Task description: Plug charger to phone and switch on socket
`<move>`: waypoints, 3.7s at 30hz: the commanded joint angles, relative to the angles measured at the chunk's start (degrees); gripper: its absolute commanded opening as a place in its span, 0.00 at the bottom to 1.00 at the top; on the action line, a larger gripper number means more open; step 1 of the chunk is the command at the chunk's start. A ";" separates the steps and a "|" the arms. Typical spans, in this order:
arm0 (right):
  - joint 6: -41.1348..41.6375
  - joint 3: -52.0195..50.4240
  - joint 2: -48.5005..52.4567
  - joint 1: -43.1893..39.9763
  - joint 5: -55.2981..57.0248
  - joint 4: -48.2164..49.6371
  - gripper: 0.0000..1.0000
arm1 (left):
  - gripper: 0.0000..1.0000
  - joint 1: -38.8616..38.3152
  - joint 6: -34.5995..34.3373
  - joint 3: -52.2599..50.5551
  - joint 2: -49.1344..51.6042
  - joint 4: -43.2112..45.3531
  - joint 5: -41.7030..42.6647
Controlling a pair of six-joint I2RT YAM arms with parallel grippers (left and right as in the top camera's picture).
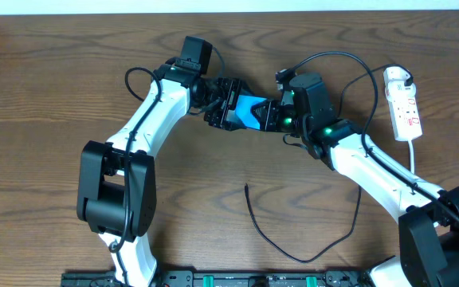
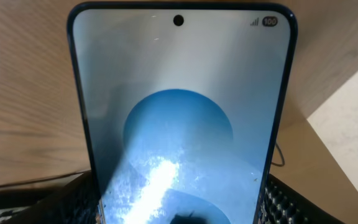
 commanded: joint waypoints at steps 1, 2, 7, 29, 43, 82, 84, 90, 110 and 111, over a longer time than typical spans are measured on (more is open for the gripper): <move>-0.74 1.16 0.66 1.03 -0.76 -0.07 0.03 | 0.07 -1.07 -0.55 0.22 -2.23 1.55 2.05; -0.74 1.16 0.66 1.03 -0.79 -0.07 0.01 | 0.07 -1.18 -0.52 0.22 -2.23 1.75 1.88; -0.74 1.16 0.66 0.90 -0.76 -0.07 0.01 | 0.07 -1.25 -0.50 0.22 -2.23 1.68 1.86; 19.41 1.16 0.63 -14.16 -8.17 -6.25 0.01 | 0.88 4.96 12.63 0.22 -2.99 1.73 6.56; 59.71 1.16 0.63 -17.40 -28.24 -0.15 0.01 | 0.94 5.20 0.13 0.22 -2.99 9.31 3.45; 74.95 1.16 0.63 -10.64 -21.18 12.59 0.01 | 0.99 -1.73 -3.06 0.22 -2.97 14.97 -7.69; 73.13 1.16 0.63 -10.64 -20.06 12.59 0.01 | 0.99 -1.73 -1.97 0.22 -2.97 14.97 -8.33; 70.60 1.16 0.63 -10.64 -18.64 12.63 0.01 | 0.99 -1.73 0.00 0.22 -2.97 14.97 -8.70; 73.18 1.16 0.63 -7.04 -12.04 12.24 0.01 | 1.00 -1.73 -0.04 0.22 -2.97 14.97 -11.26; 73.18 1.16 0.63 -6.99 -11.80 12.07 0.01 | 1.00 -1.73 -0.04 0.22 -2.97 14.97 -11.26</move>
